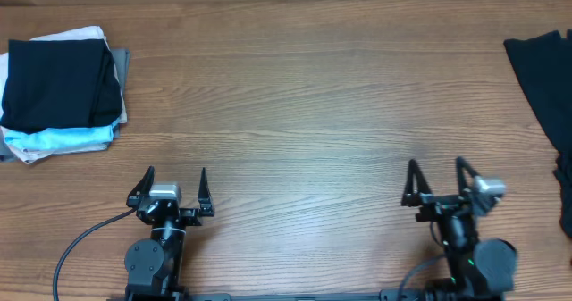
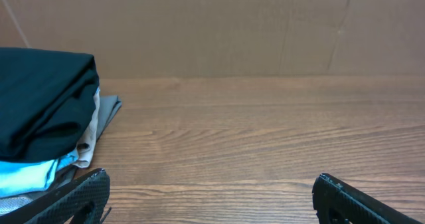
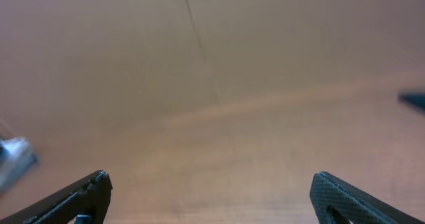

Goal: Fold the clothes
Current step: 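Reach the right gripper to the black t-shirt at the right edge and grasp it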

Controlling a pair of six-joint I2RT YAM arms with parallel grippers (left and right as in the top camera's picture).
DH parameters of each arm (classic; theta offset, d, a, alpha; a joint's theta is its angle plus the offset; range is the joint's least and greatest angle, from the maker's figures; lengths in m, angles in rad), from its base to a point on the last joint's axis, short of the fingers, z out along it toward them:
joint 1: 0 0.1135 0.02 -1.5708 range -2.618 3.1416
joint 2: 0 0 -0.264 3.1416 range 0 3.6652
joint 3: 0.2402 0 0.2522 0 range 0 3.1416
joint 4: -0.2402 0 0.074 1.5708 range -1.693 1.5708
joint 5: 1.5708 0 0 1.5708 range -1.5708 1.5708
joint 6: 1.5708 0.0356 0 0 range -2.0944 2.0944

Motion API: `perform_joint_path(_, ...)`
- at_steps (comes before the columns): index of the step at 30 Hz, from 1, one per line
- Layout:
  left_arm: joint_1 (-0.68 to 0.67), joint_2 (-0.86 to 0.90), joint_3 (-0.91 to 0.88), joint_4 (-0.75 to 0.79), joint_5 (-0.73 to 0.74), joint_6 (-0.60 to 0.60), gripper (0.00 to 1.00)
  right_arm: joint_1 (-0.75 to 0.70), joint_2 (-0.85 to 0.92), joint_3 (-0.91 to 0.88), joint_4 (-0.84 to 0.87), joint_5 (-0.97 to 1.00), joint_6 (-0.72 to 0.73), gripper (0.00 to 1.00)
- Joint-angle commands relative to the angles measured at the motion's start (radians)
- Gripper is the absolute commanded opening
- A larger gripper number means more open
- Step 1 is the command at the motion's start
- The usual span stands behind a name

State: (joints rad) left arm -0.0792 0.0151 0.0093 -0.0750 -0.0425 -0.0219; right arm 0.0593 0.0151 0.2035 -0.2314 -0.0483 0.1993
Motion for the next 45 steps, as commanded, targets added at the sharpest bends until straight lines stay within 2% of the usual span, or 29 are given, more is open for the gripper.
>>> perform_joint_path(1,-0.007,-0.01,-0.005,0.004,-0.013,0.019,1.0,-0.005,0.006,0.158,-0.026,-0.005,0.015,1.0)
perform_joint_path(9,-0.007,-0.01,-0.005,0.004,-0.013,0.019,1.0,-0.005,0.193,0.467,-0.153,0.002,0.015,1.0)
perform_joint_path(15,-0.007,-0.01,-0.005,0.004,-0.013,0.019,1.0,-0.005,0.52,0.786,-0.386,0.041,0.013,1.0)
perform_joint_path(22,-0.007,-0.01,-0.005,0.004,-0.013,0.019,1.0,-0.013,0.971,1.219,-0.79,0.286,0.007,1.0)
perform_joint_path(27,-0.007,-0.01,-0.005,0.004,-0.013,0.019,1.0,-0.148,1.239,1.433,-0.953,0.298,0.002,1.0)
perform_joint_path(32,-0.007,-0.01,-0.005,0.004,-0.013,0.019,1.0,-0.333,1.402,1.479,-0.992,0.171,-0.048,0.99)
perform_joint_path(33,-0.007,-0.01,-0.005,0.004,-0.013,0.019,1.0,-0.373,1.428,1.479,-0.989,0.143,-0.047,0.92)
perform_joint_path(35,-0.007,-0.01,-0.005,0.004,-0.013,0.019,1.0,-0.451,1.484,1.479,-0.986,0.124,-0.046,0.56)
perform_joint_path(36,-0.007,-0.01,-0.005,0.004,-0.013,0.019,1.0,-0.486,1.514,1.479,-0.987,0.124,-0.046,0.44)
perform_joint_path(38,-0.007,-0.01,-0.005,0.004,-0.013,0.019,1.0,-0.561,1.581,1.478,-0.993,0.124,-0.014,0.4)
perform_joint_path(40,-0.007,-0.01,-0.005,0.004,-0.013,0.019,1.0,-0.616,1.639,1.471,-0.994,0.124,-0.003,0.4)
perform_joint_path(42,-0.007,-0.01,-0.005,0.004,-0.013,0.019,1.0,-0.659,1.698,1.46,-0.989,0.124,0.007,0.31)
perform_joint_path(45,-0.007,-0.01,-0.005,0.004,-0.013,0.019,1.0,-0.702,1.774,1.442,-0.962,0.124,0.011,0.31)
